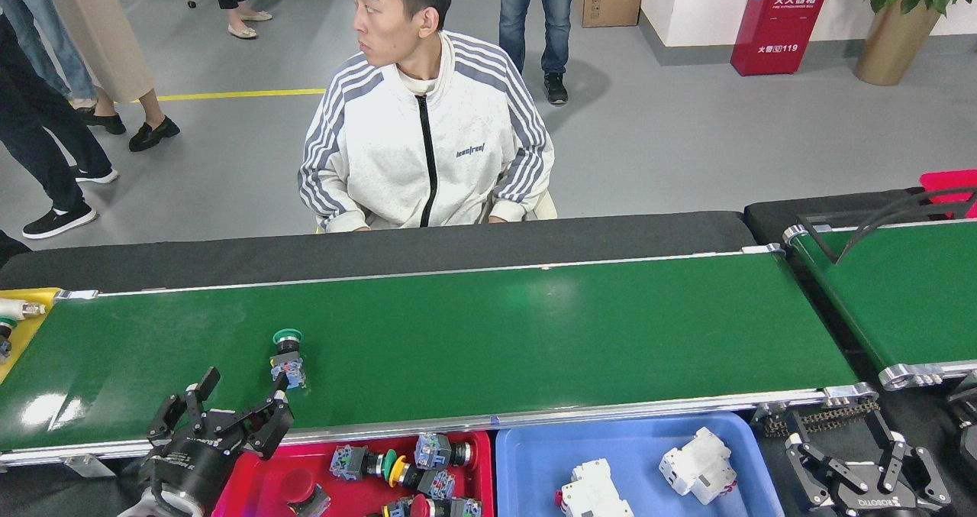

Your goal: Pick switch part from conveyor to tray

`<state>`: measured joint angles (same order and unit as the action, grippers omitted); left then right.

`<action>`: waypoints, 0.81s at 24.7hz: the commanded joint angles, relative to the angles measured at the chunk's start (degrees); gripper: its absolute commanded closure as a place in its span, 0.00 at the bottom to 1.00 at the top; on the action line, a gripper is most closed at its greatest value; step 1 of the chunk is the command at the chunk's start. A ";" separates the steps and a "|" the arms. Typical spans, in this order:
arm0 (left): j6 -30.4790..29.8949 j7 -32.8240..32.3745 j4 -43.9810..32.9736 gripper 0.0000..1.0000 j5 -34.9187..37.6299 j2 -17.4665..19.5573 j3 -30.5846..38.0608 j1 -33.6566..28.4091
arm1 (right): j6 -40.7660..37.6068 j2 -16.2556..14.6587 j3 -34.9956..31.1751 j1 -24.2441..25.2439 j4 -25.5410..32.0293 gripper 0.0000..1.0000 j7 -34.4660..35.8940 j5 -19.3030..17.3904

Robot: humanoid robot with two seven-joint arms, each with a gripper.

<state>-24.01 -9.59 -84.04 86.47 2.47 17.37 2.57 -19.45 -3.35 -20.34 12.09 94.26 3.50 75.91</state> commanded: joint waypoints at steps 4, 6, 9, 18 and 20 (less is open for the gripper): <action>2.56 -0.52 1.60 0.01 0.01 1.57 0.21 1.47 | -1.91 -0.43 0.91 -0.58 0.31 0.01 0.01 -0.24; 4.23 -0.52 3.44 0.01 0.10 2.01 0.12 2.79 | -1.91 -0.34 1.00 -0.84 0.31 0.01 0.01 -0.24; 11.17 -0.52 8.62 0.06 0.19 3.59 0.03 6.74 | -1.91 -0.43 1.97 -0.75 0.23 0.01 0.01 -0.24; 14.87 -0.26 15.92 0.43 2.30 6.14 -1.64 10.26 | -1.91 -0.34 2.06 -0.84 0.23 0.01 -0.07 -0.24; 14.69 -0.17 15.92 0.51 2.30 6.05 -1.64 10.08 | -1.91 -0.43 2.06 -0.75 0.14 0.01 -0.07 -0.24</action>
<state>-9.36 -10.27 -67.66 88.60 8.04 15.73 12.23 -21.17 -3.37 -18.19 11.86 93.92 3.40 75.91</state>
